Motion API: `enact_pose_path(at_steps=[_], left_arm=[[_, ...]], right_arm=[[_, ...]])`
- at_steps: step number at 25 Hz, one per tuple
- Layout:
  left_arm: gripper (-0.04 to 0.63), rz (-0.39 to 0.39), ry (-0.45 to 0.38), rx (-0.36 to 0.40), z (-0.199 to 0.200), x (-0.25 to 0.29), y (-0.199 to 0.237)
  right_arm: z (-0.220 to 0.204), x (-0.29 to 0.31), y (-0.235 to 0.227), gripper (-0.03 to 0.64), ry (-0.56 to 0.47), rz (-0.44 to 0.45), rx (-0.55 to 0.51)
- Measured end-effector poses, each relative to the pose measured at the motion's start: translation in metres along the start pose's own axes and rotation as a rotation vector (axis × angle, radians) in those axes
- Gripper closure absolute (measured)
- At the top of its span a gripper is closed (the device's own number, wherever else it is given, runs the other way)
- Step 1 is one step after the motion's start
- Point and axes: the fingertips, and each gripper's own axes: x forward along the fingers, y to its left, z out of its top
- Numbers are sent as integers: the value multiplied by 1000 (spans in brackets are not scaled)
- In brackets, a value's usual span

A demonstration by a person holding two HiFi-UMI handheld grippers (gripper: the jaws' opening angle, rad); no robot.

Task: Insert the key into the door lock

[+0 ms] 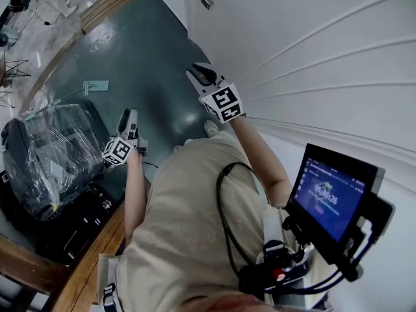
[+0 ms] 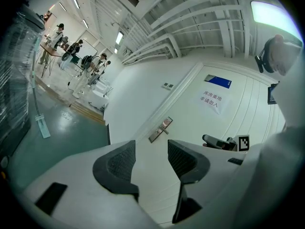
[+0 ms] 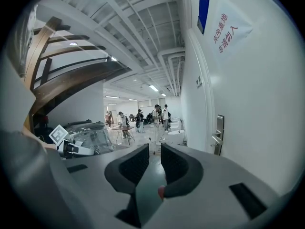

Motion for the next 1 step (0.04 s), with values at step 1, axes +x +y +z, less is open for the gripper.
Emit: enact_pose_path(at_steps=[1], left_arm=[[388, 0, 0, -3, -1, -1, 0]], right_arm=[[0, 0, 0, 538, 0, 0, -2]])
